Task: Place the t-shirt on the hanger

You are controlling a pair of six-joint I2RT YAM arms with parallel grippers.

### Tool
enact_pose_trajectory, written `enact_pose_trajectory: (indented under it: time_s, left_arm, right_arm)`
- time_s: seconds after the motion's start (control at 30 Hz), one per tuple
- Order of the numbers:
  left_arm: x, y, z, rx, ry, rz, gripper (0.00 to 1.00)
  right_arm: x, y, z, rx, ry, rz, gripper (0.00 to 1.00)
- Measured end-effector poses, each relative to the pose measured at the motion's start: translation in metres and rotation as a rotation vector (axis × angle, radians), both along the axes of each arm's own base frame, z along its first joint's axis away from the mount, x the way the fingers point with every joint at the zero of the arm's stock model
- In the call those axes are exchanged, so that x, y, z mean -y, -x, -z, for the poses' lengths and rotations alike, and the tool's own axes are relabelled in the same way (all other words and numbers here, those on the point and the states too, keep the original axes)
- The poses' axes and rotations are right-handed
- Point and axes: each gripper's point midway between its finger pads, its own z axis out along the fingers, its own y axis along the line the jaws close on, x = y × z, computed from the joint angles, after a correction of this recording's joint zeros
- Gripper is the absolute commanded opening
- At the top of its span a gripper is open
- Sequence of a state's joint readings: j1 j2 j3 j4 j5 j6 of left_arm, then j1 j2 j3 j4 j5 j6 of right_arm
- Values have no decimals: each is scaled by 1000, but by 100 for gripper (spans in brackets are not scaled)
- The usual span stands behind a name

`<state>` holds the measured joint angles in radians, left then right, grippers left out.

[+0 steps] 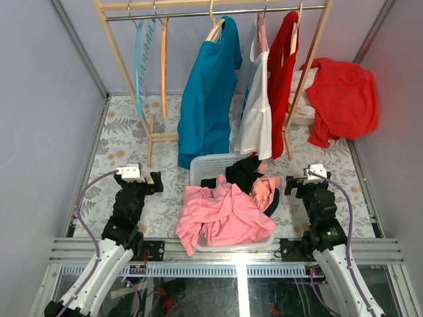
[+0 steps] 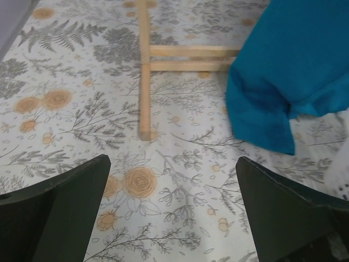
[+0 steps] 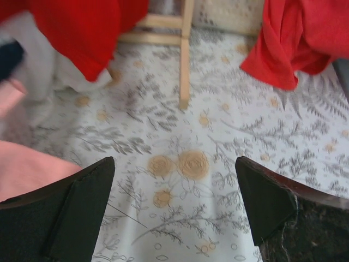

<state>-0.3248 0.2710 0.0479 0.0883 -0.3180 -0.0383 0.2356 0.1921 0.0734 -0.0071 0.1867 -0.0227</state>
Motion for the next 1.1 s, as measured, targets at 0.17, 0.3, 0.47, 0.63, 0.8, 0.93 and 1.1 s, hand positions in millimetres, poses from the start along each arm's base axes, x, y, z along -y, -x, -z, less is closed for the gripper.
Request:
enact_pose_trajectory:
  time_s: [0.17, 0.3, 0.47, 0.63, 0.8, 0.93, 1.1]
  left_arm:
    - [14, 1, -31, 30, 36, 68, 100]
    - [22, 5, -64, 90, 80, 114, 100]
    - [35, 12, -84, 128, 126, 188, 100]
    - [41, 18, -86, 128, 155, 227, 100]
    - [42, 25, -85, 126, 173, 243, 100]
    - [42, 28, -89, 144, 181, 245, 100]
    - [42, 29, -86, 134, 179, 245, 100]
  right_arm:
    - [-19, 3, -49, 122, -39, -109, 99]
    - [-30, 9, -77, 194, -121, -162, 99]
    - [-14, 13, -82, 176, -424, 36, 99]
    - [-18, 13, -78, 150, -565, 70, 99]
    - [-30, 10, -63, 105, -615, 36, 99]
    - [-39, 7, -58, 52, -591, -2, 99]
    - [-47, 1, -63, 50, -576, -47, 99]
